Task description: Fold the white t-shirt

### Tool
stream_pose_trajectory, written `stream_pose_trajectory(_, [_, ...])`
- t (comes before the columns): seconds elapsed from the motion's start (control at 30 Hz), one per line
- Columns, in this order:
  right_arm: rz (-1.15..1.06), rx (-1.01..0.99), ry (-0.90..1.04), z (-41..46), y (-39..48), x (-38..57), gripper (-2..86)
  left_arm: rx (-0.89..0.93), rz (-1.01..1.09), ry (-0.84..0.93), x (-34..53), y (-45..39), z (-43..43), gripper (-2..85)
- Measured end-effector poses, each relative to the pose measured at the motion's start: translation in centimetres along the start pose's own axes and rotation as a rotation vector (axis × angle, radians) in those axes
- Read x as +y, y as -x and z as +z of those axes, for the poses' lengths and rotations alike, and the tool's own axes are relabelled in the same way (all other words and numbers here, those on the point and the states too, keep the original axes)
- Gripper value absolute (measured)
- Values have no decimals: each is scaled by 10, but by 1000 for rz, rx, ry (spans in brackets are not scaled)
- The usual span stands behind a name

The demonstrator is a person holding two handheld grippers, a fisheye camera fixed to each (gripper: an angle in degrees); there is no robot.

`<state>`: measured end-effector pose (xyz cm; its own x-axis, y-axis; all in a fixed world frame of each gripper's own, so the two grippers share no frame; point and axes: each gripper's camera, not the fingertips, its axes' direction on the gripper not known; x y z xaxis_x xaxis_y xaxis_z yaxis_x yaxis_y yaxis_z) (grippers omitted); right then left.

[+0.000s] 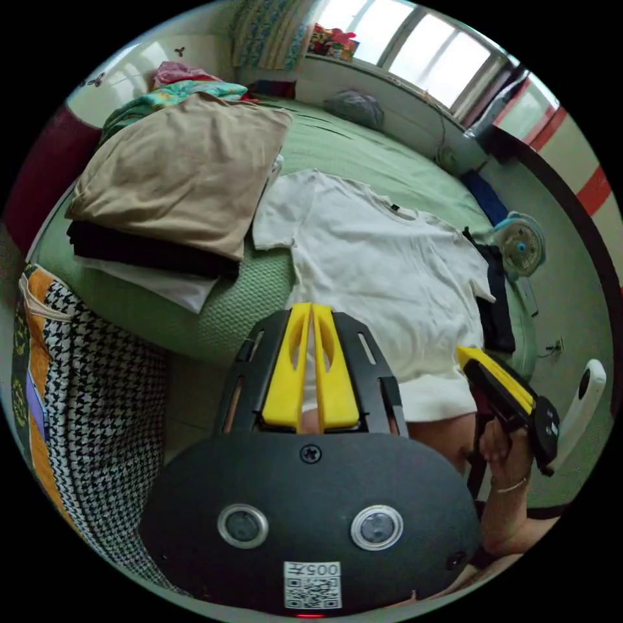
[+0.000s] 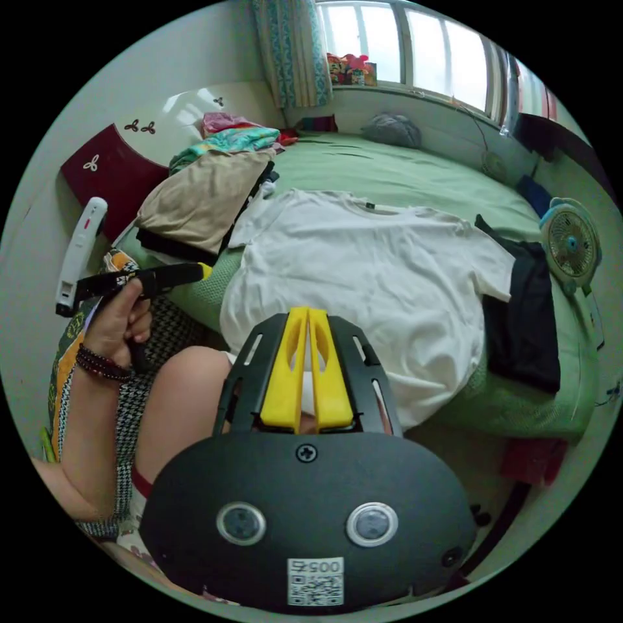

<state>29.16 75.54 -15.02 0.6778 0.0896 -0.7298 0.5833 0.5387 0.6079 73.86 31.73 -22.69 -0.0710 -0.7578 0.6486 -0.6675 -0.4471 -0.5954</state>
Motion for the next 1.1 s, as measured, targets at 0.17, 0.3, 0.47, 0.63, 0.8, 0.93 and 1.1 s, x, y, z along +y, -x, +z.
stream_pose_trajectory(0.17, [-99,-43,17,29,12,-49,-9,17,-65,-7,-45,22,11,73])
stream_pose_trajectory(0.3, [-152,-68,-31,53,26,-111,6,-21,-159,-42,-80,36,12,75])
stream_pose_trajectory(0.47, [-199,-139,-34,94,48,-181,46,-80,-191,-44,-102,44,26,81])
stream_pose_trajectory(0.63, [-229,-163,-37,151,63,-233,54,-57,-195,-16,-116,50,33,88])
stream_pose_trajectory(0.8, [-247,-149,-13,195,68,-273,56,15,-261,3,-139,70,40,85])
stream_pose_trajectory(0.93, [-212,-163,33,228,62,-297,64,-19,-248,45,-159,69,49,84])
stream_pose_trajectory(1.1, [-181,-243,45,247,49,-314,22,-75,-255,58,-174,64,54,70])
